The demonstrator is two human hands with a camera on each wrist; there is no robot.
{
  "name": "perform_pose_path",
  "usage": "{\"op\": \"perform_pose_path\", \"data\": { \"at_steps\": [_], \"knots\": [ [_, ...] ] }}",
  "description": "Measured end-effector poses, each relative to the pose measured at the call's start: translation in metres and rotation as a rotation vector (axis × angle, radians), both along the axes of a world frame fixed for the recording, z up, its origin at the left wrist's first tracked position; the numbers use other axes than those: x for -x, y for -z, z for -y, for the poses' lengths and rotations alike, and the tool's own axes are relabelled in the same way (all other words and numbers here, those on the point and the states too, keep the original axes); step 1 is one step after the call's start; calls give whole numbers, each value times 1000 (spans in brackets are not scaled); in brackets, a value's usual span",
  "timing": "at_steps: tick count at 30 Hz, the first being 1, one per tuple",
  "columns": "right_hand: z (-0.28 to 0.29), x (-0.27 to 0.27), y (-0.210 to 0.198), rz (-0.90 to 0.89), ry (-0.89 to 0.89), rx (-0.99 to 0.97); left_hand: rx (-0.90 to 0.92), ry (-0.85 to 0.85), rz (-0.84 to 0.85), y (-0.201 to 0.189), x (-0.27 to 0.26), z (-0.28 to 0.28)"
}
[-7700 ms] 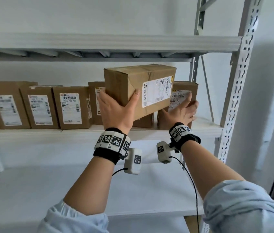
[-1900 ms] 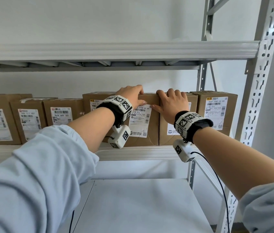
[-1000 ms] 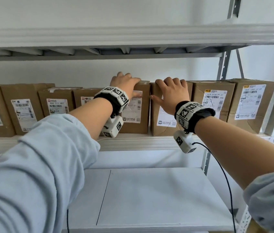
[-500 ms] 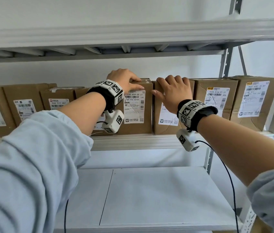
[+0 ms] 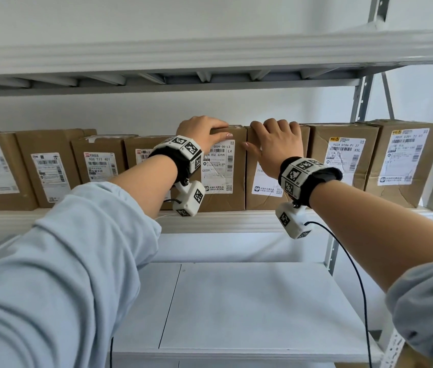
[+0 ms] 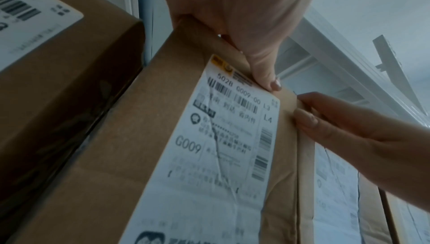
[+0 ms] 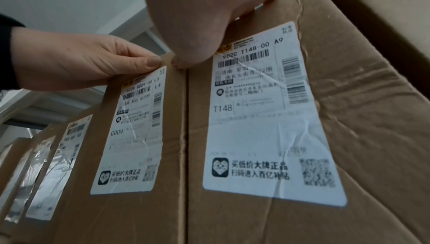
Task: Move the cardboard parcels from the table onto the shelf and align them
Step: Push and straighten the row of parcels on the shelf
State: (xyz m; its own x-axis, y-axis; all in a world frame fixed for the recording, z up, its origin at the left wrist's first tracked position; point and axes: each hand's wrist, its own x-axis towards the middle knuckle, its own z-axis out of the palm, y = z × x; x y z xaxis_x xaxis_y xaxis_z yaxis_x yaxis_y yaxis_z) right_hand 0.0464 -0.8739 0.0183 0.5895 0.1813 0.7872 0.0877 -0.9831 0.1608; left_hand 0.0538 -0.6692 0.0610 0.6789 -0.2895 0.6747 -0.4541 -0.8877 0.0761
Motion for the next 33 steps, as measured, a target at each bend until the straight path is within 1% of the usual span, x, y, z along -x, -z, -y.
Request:
{"op": "perform_pose_path", "data": {
  "at_steps": [4,8,12,16,19,21,23,28,31,33],
  "knots": [
    [-1,4,-2,-13,-4,-12,-67,-54,26,6,-1,2],
    [-9,10,-3,-13,12,-90,-57,-55,83,9,4,-3],
    [-30,17,-11,-24,8,-115,-26,-42,166,4,12,-30],
    [-59,22,-19,9,-66,-120,-20,-80,207,-6,19,-74],
    [-85,24,-20,9,-84,-113,-59,-110,96,-5,18,-112],
    [-102,24,-17,-12,-75,-86,-129,-124,-9,0,15,-132],
    [-116,22,-13,-30,-72,-70,-205,-147,-71,5,10,-144],
    [-129,13,-15,-65,-51,-50,-228,-142,-117,8,-5,-148],
    [-131,4,-19,-77,-46,-18,-283,-171,-149,3,-17,-147],
    [-133,-2,-21,-91,-50,1,-319,-198,-207,1,-22,-145]
  ]
}}
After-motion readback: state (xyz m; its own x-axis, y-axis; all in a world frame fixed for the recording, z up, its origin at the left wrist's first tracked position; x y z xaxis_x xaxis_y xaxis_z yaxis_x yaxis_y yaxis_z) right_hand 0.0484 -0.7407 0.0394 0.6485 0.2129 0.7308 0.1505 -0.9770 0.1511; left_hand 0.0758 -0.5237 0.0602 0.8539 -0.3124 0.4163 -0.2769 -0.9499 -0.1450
